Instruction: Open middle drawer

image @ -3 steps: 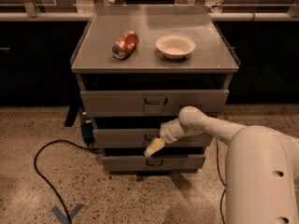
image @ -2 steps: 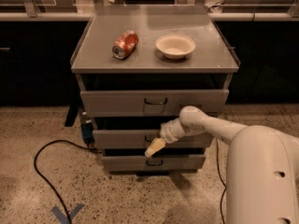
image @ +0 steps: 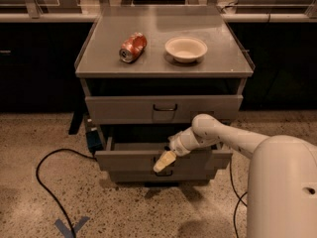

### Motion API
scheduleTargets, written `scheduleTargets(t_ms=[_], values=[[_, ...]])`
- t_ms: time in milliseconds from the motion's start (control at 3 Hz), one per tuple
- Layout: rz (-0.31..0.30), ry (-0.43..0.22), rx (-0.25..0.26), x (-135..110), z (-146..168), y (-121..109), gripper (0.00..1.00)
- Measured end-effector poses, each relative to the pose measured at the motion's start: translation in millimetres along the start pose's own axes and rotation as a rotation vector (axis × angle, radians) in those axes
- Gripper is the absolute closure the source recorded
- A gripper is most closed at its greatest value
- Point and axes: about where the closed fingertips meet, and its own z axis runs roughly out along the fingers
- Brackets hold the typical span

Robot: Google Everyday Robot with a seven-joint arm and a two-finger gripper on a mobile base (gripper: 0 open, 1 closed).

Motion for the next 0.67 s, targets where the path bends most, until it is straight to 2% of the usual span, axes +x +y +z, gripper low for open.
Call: scheduleTargets(t_ms=[333, 667], values=[[0.023, -0.011, -0.008, 10.1, 7.4, 8.1, 0.0], [0.036, -0.009, -0.031, 22.4, 12.0, 25.7, 0.0]])
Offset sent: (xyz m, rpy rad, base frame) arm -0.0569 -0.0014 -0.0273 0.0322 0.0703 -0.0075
